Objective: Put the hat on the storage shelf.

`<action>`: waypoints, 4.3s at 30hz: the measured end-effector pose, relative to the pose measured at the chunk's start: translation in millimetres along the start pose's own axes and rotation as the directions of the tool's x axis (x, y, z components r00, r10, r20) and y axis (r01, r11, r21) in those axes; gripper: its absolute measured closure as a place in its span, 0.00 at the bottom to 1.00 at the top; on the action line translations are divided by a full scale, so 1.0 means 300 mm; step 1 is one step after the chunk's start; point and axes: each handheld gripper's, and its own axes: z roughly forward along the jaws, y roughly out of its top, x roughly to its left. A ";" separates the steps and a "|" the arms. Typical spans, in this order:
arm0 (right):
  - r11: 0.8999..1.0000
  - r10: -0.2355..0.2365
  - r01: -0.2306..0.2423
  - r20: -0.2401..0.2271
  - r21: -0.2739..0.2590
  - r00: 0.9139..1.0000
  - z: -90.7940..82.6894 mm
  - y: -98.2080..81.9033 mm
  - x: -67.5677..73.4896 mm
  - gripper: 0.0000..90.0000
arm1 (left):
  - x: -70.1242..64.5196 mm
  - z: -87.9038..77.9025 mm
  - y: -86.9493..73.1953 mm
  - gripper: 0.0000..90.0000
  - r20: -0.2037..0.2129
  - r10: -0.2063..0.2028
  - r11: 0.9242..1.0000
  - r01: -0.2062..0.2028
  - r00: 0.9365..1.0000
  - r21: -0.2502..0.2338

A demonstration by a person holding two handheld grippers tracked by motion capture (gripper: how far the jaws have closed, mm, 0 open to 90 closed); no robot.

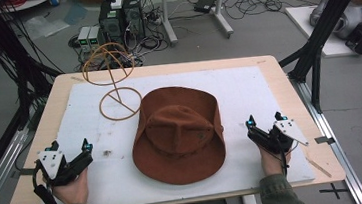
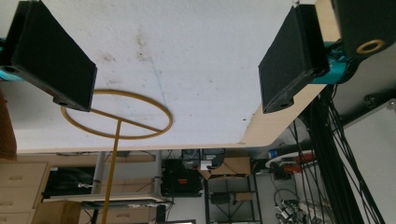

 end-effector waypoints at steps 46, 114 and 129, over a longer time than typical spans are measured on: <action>0.998 0.051 -0.056 -0.246 -0.013 0.968 0.040 0.067 0.000 0.11 | 0.002 0.006 -0.001 0.13 0.014 -0.009 1.000 0.009 1.000 0.011; 0.907 -0.189 0.418 -0.833 0.055 0.520 0.246 0.060 0.325 0.84 | 0.018 0.006 -0.010 0.14 0.038 -0.044 0.999 0.043 0.998 0.023; 0.914 -0.178 0.402 -0.843 0.049 0.508 0.241 0.057 0.320 0.98 | 0.020 0.007 -0.011 0.14 0.042 -0.041 0.999 0.040 0.998 0.023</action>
